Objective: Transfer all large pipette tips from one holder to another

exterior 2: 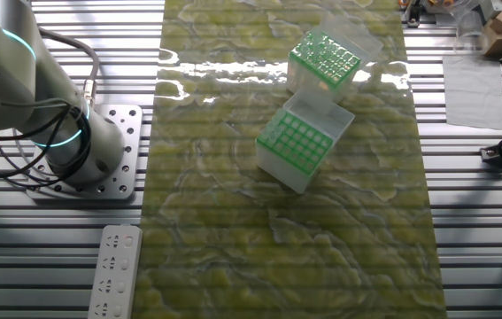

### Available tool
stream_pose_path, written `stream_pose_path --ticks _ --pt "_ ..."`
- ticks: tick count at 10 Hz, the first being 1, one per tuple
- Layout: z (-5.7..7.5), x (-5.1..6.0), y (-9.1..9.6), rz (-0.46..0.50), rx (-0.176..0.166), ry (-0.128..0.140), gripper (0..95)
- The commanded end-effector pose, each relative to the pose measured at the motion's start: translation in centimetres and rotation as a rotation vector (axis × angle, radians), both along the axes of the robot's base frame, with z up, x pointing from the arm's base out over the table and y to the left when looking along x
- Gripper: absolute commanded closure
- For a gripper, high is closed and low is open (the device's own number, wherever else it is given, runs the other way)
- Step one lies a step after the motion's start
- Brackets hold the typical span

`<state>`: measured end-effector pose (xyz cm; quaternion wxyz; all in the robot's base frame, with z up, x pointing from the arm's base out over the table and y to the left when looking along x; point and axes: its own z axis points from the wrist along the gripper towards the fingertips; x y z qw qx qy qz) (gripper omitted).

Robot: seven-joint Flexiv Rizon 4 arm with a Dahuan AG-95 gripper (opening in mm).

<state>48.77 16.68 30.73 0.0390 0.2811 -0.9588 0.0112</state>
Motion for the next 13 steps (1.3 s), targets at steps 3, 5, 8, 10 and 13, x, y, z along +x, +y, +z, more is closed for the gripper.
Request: stream_pose_path --ticks 3,5,8,10,13 --pt "1.0 -1.5 -2.2 0.077 -0.051 0.023 95.0" --pt "0.9 -2.1 -4.1 0.127 -0.075 0.03 95.0" --pt "-0.4 -2.9 -6.1 0.18 -0.096 0.033 95.0" --pt "-1.0 -3.1 -6.7 0.191 -0.095 0.034 95.0" --pt "-1.1 -2.7 -6.5 0.181 -0.086 0.018 95.0"
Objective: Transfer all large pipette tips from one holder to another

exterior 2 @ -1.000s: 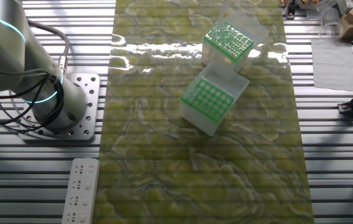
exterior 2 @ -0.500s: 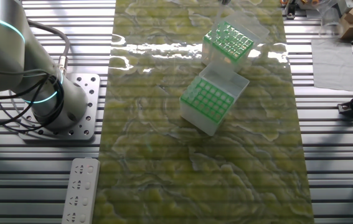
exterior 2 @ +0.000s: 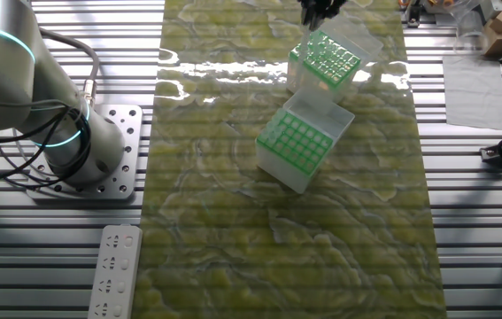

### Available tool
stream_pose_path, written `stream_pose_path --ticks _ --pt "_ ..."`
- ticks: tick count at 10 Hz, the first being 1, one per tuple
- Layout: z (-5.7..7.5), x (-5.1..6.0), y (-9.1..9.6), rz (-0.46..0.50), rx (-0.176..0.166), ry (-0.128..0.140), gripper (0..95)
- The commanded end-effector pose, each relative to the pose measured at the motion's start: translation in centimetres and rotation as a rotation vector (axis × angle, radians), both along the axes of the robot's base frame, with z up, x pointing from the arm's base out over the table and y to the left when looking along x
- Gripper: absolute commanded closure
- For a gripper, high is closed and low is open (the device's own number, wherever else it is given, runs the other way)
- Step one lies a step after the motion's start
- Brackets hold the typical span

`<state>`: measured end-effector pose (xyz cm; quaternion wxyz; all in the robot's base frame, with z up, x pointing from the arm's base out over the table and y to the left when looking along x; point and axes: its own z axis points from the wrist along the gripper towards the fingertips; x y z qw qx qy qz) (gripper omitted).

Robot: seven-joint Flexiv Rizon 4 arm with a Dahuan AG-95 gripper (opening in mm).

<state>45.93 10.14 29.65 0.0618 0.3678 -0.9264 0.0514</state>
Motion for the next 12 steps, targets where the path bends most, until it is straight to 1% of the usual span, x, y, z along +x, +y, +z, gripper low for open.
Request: stream_pose_path --ticks 1,2,3,4,5,6,8,9,10,12 --pt "0.0 0.1 0.0 -0.073 0.006 -0.036 95.0" --pt "0.0 0.1 0.0 -0.11 0.001 -0.046 95.0" --pt "0.0 0.1 0.0 -0.187 -0.001 -0.075 95.0" --pt "0.0 0.1 0.0 -0.246 -0.002 -0.097 95.0" --pt "0.0 0.1 0.0 -0.267 0.003 -0.101 95.0" --pt "0.0 0.1 0.0 -0.255 0.012 -0.097 95.0" --pt "0.0 0.1 0.0 -0.203 0.041 -0.079 95.0" --pt "0.0 0.1 0.0 -0.198 0.043 -0.077 95.0" --pt "0.4 -0.3 -1.1 -0.165 0.046 -0.062 95.0" --pt "0.7 -0.7 -2.1 -0.147 0.037 -0.051 95.0"
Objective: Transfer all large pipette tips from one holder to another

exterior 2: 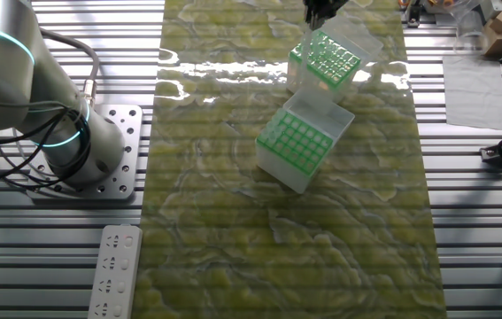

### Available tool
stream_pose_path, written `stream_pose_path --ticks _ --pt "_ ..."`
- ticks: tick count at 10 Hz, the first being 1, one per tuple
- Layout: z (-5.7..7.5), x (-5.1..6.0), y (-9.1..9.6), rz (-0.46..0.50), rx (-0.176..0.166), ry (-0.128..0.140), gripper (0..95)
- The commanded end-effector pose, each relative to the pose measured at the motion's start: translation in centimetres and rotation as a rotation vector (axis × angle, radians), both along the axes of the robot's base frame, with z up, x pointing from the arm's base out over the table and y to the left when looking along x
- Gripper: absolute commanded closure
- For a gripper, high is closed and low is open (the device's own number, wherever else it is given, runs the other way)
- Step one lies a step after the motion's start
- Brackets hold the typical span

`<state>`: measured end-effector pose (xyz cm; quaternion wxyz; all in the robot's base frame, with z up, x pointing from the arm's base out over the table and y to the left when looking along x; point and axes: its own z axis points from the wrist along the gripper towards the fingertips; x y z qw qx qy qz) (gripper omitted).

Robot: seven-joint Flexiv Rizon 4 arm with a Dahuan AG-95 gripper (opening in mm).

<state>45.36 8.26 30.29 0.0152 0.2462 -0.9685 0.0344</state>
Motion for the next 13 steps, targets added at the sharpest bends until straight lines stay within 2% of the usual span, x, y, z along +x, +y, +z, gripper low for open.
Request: stream_pose_path --ticks 1,6,9,13 --pt "0.1 -0.3 -1.0 0.121 -0.021 0.04 95.0" --pt "0.1 -1.5 -3.9 0.198 -0.023 0.05 95.0" --pt "0.1 -2.0 -4.8 0.221 -0.025 0.053 95.0" --pt "-0.4 -2.3 -6.0 0.249 -0.023 0.038 95.0"
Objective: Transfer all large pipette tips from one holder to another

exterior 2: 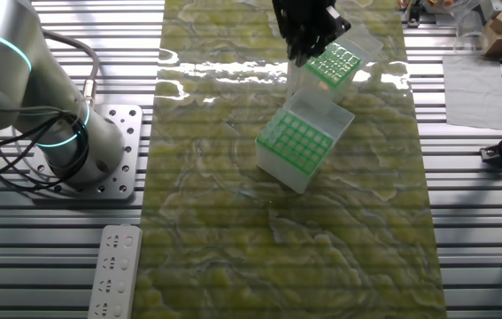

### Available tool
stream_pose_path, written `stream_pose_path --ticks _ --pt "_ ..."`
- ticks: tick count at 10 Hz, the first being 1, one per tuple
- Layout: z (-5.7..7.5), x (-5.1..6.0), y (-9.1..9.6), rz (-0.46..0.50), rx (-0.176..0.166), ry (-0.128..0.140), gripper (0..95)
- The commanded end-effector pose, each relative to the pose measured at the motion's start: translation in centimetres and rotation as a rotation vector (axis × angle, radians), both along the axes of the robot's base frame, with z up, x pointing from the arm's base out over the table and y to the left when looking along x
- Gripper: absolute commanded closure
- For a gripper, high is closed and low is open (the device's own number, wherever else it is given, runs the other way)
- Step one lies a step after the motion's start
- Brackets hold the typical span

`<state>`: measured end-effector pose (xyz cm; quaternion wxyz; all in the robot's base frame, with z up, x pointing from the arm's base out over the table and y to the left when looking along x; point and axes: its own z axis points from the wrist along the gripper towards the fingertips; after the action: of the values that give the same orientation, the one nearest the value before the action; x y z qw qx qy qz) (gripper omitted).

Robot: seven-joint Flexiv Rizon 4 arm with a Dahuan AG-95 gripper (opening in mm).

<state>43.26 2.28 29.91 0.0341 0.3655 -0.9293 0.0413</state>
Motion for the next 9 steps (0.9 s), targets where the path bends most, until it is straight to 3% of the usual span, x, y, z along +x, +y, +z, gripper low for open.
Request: stream_pose_path --ticks 1,9 --pt "-0.24 -0.13 -0.14 0.003 -0.001 -0.011 95.0" --pt "-0.89 -0.21 -0.76 0.04 -0.011 -0.015 95.0"
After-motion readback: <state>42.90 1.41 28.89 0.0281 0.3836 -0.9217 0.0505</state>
